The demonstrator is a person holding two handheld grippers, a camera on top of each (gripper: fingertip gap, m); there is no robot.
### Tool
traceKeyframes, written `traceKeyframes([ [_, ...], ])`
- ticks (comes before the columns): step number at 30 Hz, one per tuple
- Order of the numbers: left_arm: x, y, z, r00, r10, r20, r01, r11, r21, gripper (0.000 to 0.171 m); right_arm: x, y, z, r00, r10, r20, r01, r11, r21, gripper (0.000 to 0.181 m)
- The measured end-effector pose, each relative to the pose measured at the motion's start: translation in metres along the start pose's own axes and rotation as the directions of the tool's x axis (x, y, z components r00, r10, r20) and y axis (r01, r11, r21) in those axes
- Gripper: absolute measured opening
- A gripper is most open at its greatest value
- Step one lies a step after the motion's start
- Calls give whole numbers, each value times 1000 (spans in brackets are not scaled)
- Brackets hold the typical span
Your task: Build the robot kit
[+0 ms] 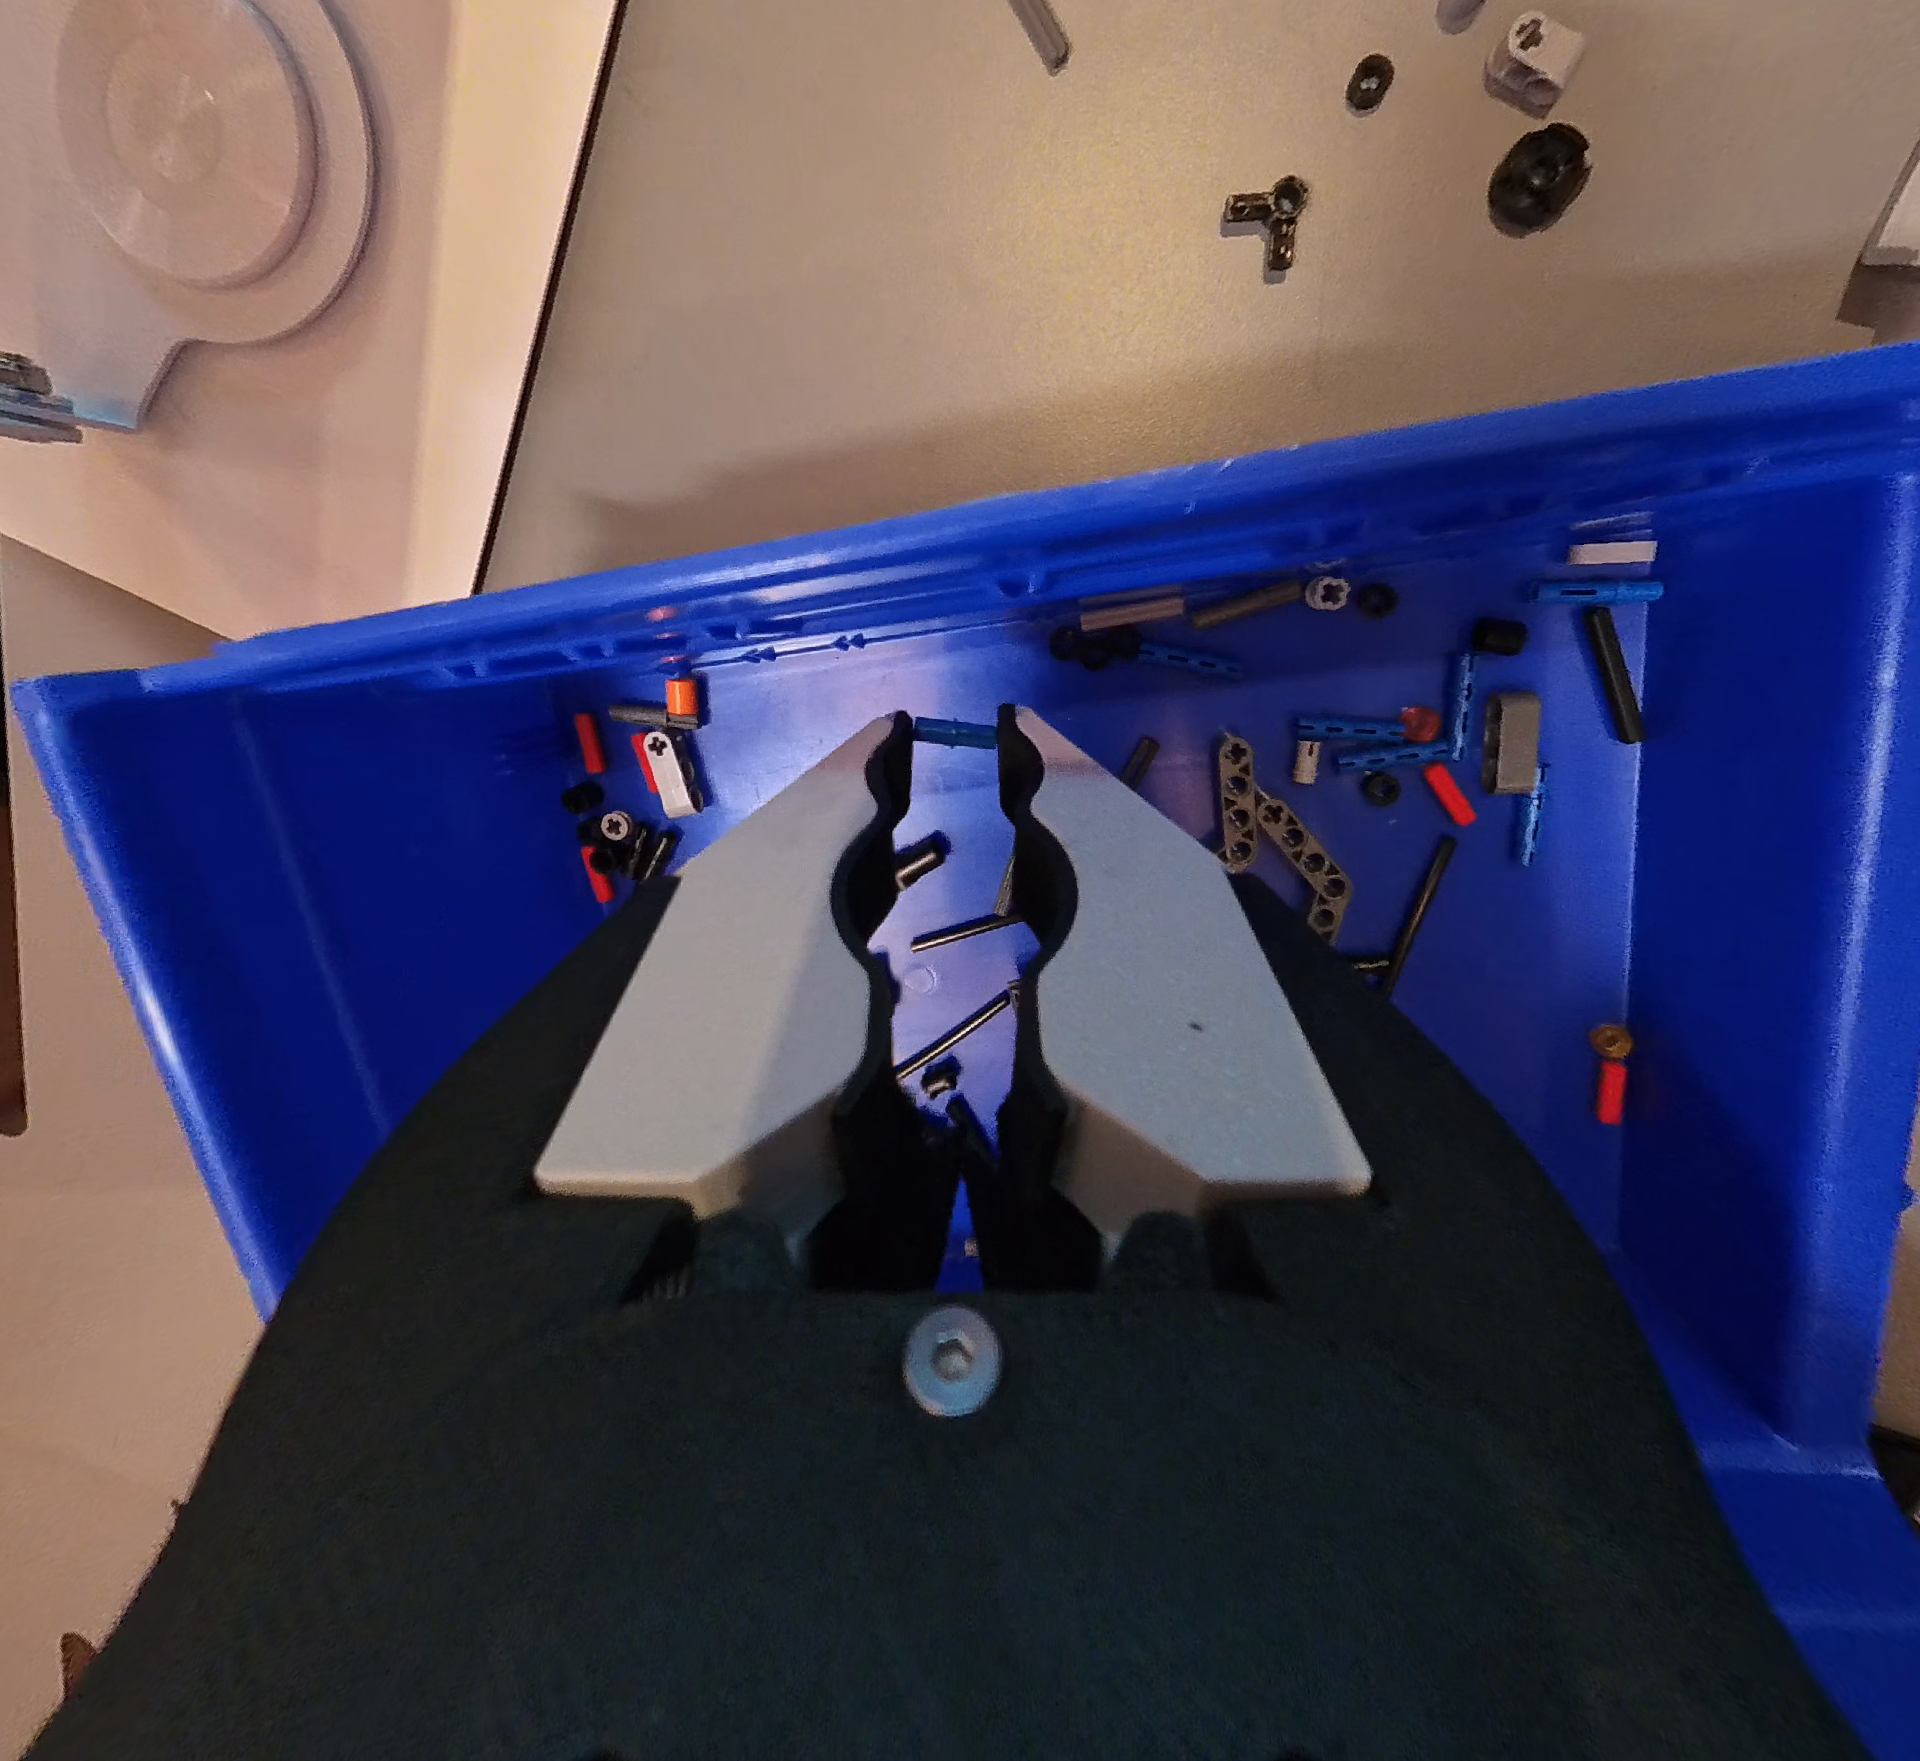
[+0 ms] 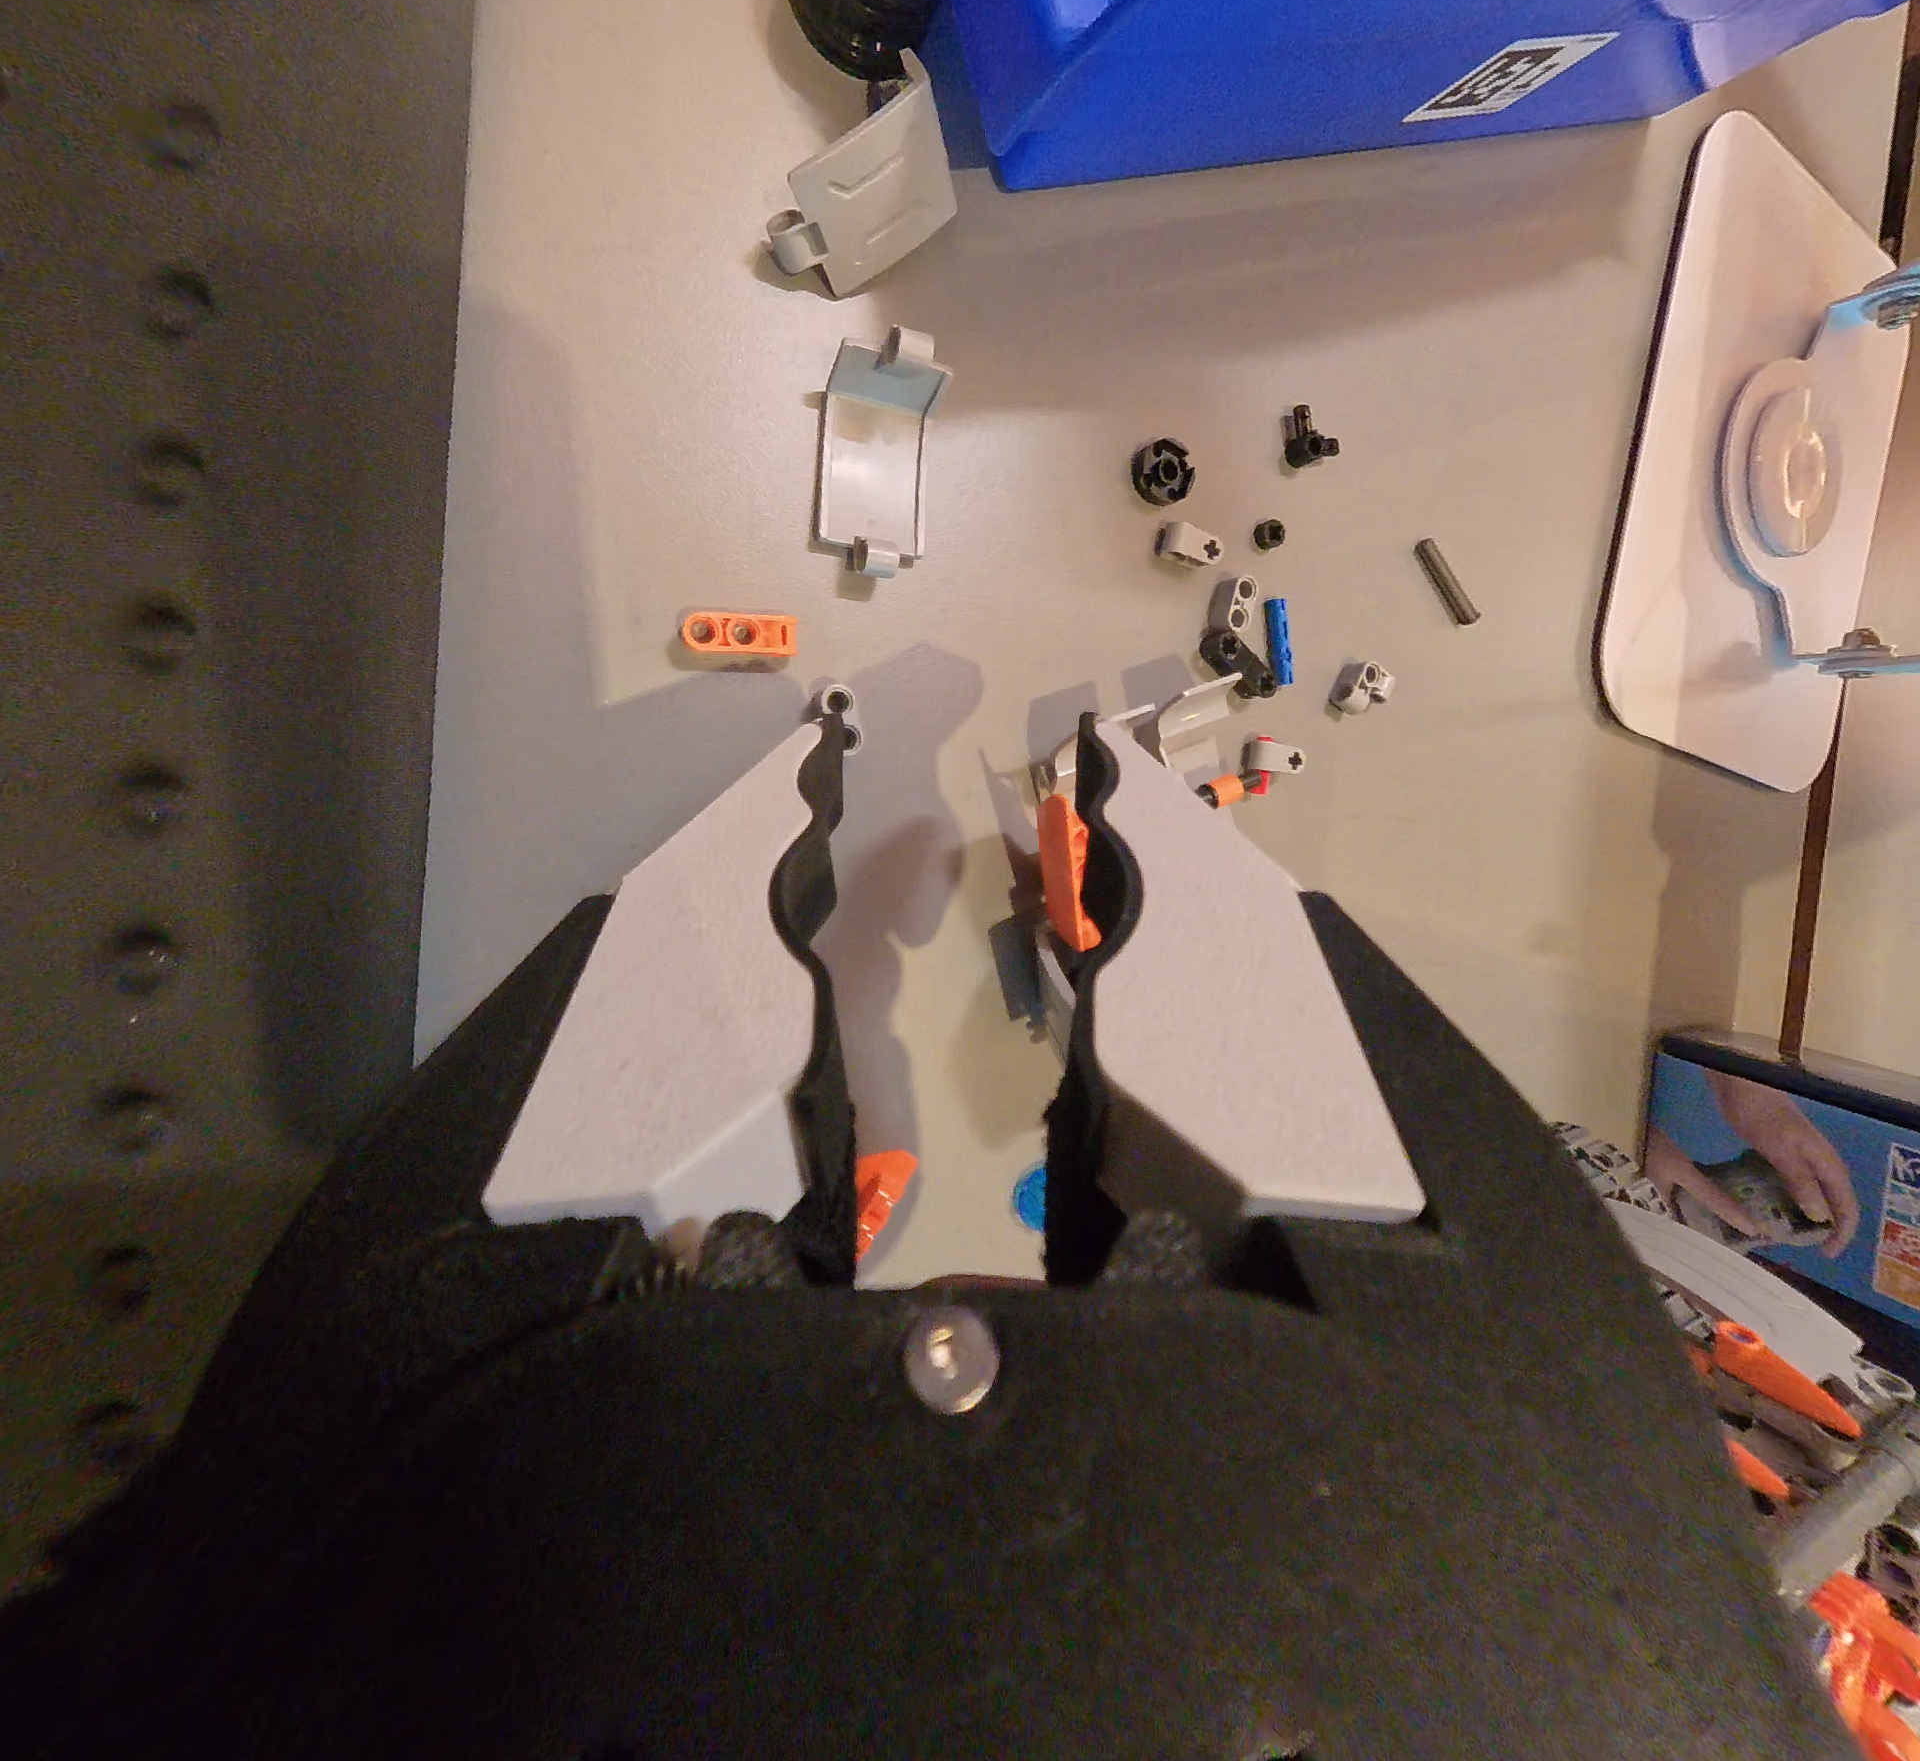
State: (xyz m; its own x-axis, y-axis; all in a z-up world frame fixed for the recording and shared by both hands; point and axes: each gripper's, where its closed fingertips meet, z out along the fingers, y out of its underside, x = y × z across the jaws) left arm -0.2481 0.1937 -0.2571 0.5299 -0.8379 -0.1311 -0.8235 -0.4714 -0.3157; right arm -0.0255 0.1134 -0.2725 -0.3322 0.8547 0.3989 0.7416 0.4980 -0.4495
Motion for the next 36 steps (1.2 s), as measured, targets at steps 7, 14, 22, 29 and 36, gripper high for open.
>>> traceKeyframes([
  [7, 4, 5, 10, 1000, 1, -13, -1, 1000, -16, 14, -1, 1, 1, 1000, -3, 2, 3, 1000, -9, 42],
  [14, 2, 1, 8, 1000, 4, -10, -4, 1000, -10, 14, -1, 2, 2, 1000, -2, 5, 2, 1000, -11, 43],
  [22, 2, 1, 7, 1000, 5, -6, -6, 1000, -9, 14, -2, 1, 2, 1000, -6, 4, 6, 1000, -6, 43],
  [29, 0, 0, 0, 1000, 17, 2, -17, 1000, -1, 14, -2, 3, 3, 1000, -3, 8, 3, 1000, -13, 43],
  [36, -7, -22, -48, 997, 49, 66, -54, 995, 82, 14, -3, 3, 3, 1000, 1, 13, 0, 1000, -9, 43],
])
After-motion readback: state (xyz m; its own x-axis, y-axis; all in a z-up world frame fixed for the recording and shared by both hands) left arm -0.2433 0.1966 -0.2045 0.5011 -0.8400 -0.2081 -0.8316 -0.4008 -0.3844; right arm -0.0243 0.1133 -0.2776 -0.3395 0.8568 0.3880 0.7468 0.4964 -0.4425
